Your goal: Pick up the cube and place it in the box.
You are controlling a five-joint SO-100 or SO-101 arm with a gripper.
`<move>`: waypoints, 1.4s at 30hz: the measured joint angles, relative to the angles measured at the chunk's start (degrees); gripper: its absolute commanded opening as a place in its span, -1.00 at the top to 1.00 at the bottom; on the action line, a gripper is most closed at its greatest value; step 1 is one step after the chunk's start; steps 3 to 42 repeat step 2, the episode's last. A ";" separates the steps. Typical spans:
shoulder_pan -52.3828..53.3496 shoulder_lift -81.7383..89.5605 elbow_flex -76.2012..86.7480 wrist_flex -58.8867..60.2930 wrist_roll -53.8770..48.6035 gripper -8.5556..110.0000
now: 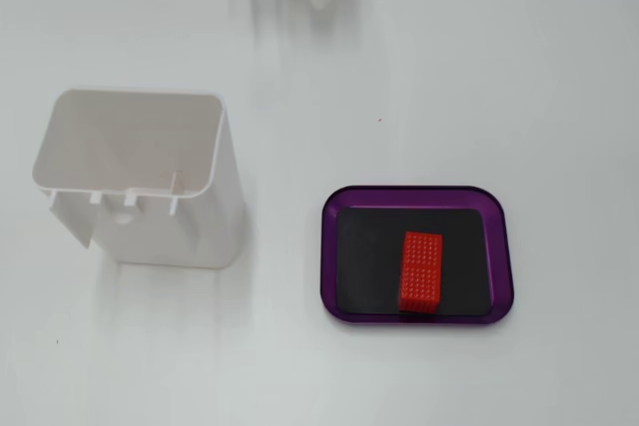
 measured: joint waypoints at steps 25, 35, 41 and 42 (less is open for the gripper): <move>0.00 0.00 1.85 -0.09 -2.46 0.87; 0.00 0.00 1.85 -0.09 -2.46 0.87; 0.00 0.00 1.85 -0.09 -2.46 0.87; 0.00 0.00 1.85 -0.09 -2.46 0.87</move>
